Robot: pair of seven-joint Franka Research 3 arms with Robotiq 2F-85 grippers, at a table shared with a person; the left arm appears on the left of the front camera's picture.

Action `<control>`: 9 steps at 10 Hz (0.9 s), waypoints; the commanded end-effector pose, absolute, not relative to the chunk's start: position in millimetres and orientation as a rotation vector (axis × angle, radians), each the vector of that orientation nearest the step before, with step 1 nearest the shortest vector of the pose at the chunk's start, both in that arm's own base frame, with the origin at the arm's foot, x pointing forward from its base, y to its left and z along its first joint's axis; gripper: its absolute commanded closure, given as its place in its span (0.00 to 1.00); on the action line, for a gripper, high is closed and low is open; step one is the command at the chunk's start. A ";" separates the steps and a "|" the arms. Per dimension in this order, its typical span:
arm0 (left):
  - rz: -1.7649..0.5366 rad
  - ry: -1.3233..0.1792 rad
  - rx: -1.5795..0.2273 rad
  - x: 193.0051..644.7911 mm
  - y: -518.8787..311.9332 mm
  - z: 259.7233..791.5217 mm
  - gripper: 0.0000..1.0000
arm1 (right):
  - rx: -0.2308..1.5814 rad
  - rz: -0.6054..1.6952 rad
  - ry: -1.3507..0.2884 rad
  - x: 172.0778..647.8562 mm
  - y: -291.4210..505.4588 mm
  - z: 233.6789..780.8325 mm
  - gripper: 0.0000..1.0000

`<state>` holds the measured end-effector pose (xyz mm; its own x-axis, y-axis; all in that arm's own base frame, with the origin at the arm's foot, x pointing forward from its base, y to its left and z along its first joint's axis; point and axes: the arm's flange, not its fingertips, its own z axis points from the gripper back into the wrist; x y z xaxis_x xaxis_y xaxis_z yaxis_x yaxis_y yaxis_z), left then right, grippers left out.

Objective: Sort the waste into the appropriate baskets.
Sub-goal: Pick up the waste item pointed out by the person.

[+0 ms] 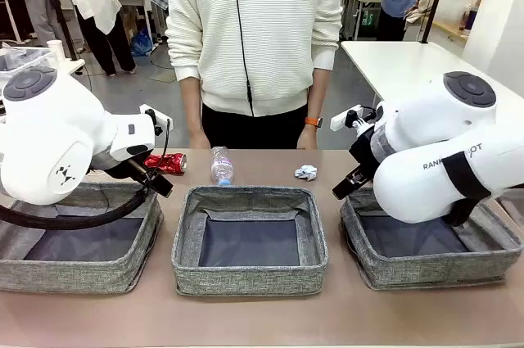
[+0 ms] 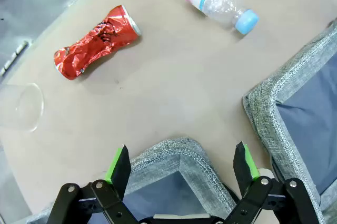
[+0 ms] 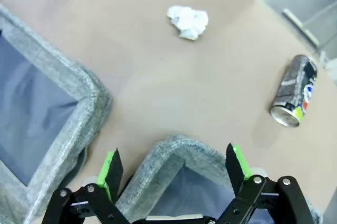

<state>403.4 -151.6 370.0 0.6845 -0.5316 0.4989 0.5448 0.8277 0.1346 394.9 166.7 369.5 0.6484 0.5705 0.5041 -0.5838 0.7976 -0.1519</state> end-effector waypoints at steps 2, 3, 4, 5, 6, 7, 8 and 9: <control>-0.603 -0.551 -0.025 403.4 -151.6 370.1 0.00 | 0.025 0.656 -0.564 394.9 166.7 369.5 0.00; -0.603 -0.551 -0.025 403.4 -151.6 370.1 0.00 | 0.025 0.656 -0.564 394.9 166.7 369.5 0.00; -0.603 -0.551 -0.025 403.4 -151.6 370.1 0.00 | 0.025 0.656 -0.564 394.9 166.7 369.5 0.00; -0.603 -0.551 -0.025 403.4 -151.6 370.1 0.00 | 0.025 0.656 -0.564 394.9 166.7 369.5 0.00; -0.603 -0.551 -0.025 403.4 -151.6 370.1 0.00 | 0.025 0.656 -0.564 394.9 166.7 369.5 0.00; -0.603 -0.551 -0.025 403.4 -151.6 370.1 0.00 | 0.025 0.656 -0.564 394.9 166.7 369.5 0.00; -0.603 -0.551 -0.025 403.4 -151.6 370.1 0.00 | 0.025 0.656 -0.564 394.9 166.7 369.5 0.00; -0.603 -0.551 -0.025 403.4 -151.6 370.0 0.00 | 0.025 0.657 -0.564 394.9 166.8 369.3 0.00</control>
